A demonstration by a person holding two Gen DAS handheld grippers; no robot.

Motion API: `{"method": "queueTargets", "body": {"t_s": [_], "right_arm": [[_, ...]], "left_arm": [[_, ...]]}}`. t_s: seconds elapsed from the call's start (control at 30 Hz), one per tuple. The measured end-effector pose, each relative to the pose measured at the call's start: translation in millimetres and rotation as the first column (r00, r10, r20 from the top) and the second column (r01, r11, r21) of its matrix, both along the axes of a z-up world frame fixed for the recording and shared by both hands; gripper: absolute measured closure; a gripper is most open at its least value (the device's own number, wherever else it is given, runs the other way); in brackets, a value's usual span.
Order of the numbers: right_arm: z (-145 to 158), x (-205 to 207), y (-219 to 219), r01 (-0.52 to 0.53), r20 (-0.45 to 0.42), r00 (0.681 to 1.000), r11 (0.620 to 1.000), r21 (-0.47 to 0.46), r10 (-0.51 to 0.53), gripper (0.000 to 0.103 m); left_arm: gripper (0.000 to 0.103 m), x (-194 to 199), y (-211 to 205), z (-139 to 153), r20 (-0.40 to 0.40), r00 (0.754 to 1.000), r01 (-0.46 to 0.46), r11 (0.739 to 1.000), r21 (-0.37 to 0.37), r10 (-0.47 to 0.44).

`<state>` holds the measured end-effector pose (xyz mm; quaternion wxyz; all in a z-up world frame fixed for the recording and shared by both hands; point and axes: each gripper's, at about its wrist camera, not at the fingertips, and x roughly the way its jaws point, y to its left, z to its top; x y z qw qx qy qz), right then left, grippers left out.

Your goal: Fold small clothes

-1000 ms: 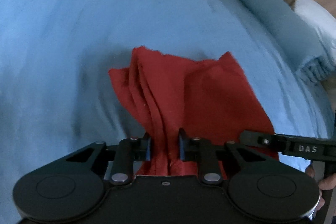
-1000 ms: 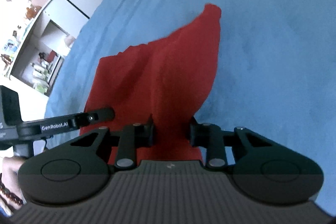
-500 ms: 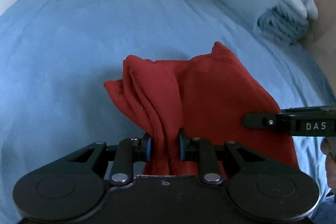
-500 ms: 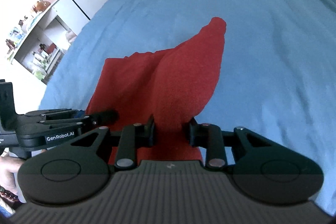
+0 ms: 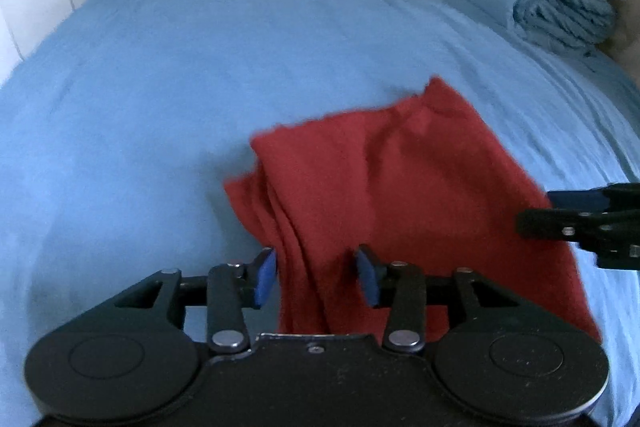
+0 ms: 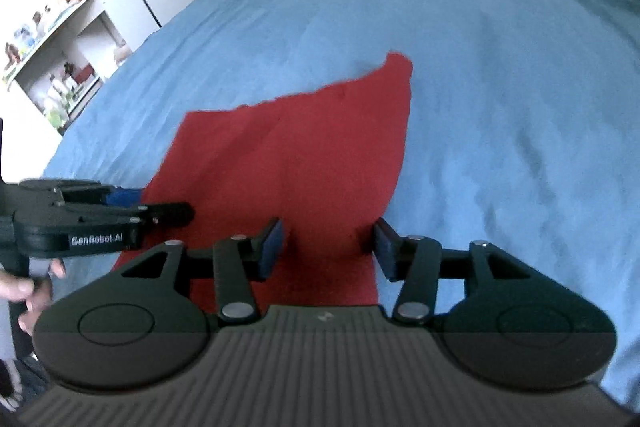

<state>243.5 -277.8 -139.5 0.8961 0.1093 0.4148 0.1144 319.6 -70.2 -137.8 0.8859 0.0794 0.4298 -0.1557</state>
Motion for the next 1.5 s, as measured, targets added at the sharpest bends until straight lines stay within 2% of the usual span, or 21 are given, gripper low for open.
{"method": "queueTargets", "body": {"t_s": [0.07,0.1,0.17,0.23,0.33,0.43,0.57,0.8,0.93,1.03,1.23,1.5], "right_arm": [[22,-11,3,-0.002,0.052,0.999,0.999,-0.037,0.004,0.025],[35,-19,4,0.002,0.082,0.997,0.998,-0.056,0.002,0.019],[62,-37,10,0.025,0.137,0.990,0.995,-0.102,-0.011,0.015],[92,-61,18,0.047,0.187,0.982,0.988,-0.147,-0.019,0.003],[128,-98,29,0.112,0.253,0.965,0.976,-0.185,-0.063,0.000],[157,-139,39,0.176,0.284,0.952,0.961,-0.213,-0.112,0.000],[179,-183,51,0.218,0.246,0.956,0.945,-0.245,-0.157,0.000],[188,-246,66,0.245,0.180,0.962,0.941,-0.234,-0.206,0.000],[178,-274,74,0.242,0.137,0.967,0.940,-0.239,-0.214,0.000],[168,-287,79,0.232,0.111,0.972,0.938,-0.258,-0.209,0.000],[151,-299,86,0.243,0.078,0.970,0.923,-0.298,-0.230,0.000],[144,-296,85,0.230,0.056,0.973,0.924,-0.307,-0.224,0.000]], "left_arm": [[0.027,-13,7,22,0.031,0.999,-0.014,1.000,-0.021,0.014],[0.022,-21,12,36,0.037,0.999,-0.024,0.999,-0.043,0.026],[0.018,-36,21,61,0.043,0.997,-0.055,0.995,-0.081,0.059],[0.016,-58,29,88,0.080,0.993,-0.081,0.992,-0.097,0.089],[0.000,-98,35,126,0.151,0.978,-0.135,0.988,-0.069,0.144],[0.000,-146,40,153,0.228,0.960,-0.162,0.986,-0.031,0.165],[0.000,-192,49,167,0.219,0.953,-0.209,0.978,-0.025,0.209],[0.000,-251,52,155,0.184,0.954,-0.240,0.971,0.003,0.235],[0.000,-274,51,142,0.175,0.961,-0.223,0.974,0.032,0.214],[0.000,-285,52,135,0.162,0.966,-0.208,0.978,0.025,0.202],[0.000,-295,57,132,0.151,0.967,-0.206,0.978,-0.008,0.205],[0.000,-297,57,131,0.162,0.964,-0.214,0.977,-0.007,0.213]]}}
